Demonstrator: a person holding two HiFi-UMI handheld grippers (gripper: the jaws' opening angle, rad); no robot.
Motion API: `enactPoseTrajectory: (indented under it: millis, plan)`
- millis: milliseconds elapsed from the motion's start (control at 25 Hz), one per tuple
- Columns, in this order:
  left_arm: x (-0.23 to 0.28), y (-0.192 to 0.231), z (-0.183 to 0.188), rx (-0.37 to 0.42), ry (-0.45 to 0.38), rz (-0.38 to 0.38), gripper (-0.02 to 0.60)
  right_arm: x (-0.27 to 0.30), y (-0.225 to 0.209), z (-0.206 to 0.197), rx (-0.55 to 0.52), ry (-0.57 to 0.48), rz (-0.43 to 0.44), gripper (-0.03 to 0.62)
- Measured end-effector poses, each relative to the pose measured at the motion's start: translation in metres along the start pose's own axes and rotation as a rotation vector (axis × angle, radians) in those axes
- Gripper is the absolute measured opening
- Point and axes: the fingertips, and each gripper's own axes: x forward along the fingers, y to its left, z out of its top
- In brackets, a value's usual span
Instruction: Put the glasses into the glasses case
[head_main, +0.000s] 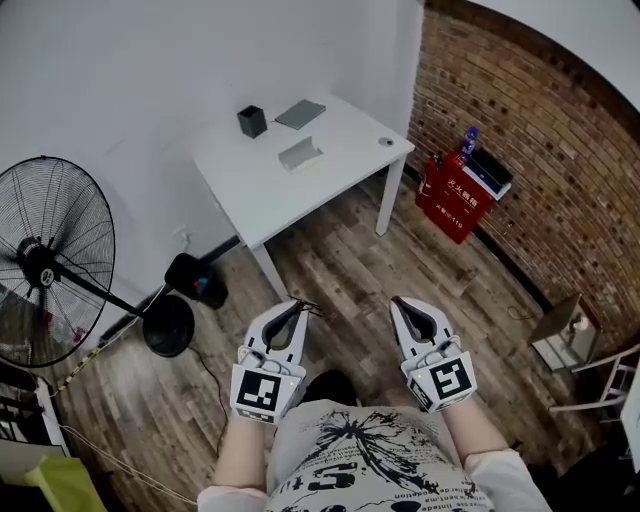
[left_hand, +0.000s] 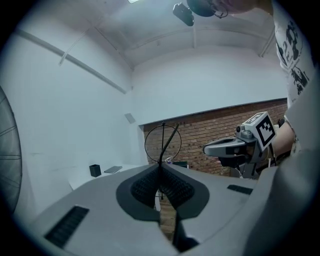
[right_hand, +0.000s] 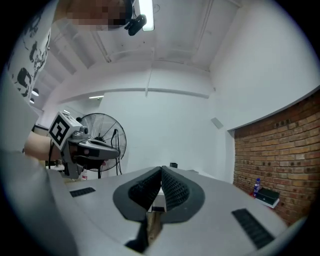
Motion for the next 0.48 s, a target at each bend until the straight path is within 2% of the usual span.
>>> enactPoseTrajectory:
  millis: [80,320,480]
  plan:
    - [0.007,0.002,-0.002,0.002,0.031,0.002,0.017,0.005,-0.009,-0.002,0.017,0.007,-0.003,0.015]
    - [0.042,0.03,-0.015,-0.02,0.011,0.013,0.017,0.048,-0.029,-0.018,0.034,0.036,0.009,0.015]
    - [0.081,0.064,-0.03,-0.015,0.073,0.001,0.017,0.095,-0.048,-0.027,0.026,0.052,0.012,0.015]
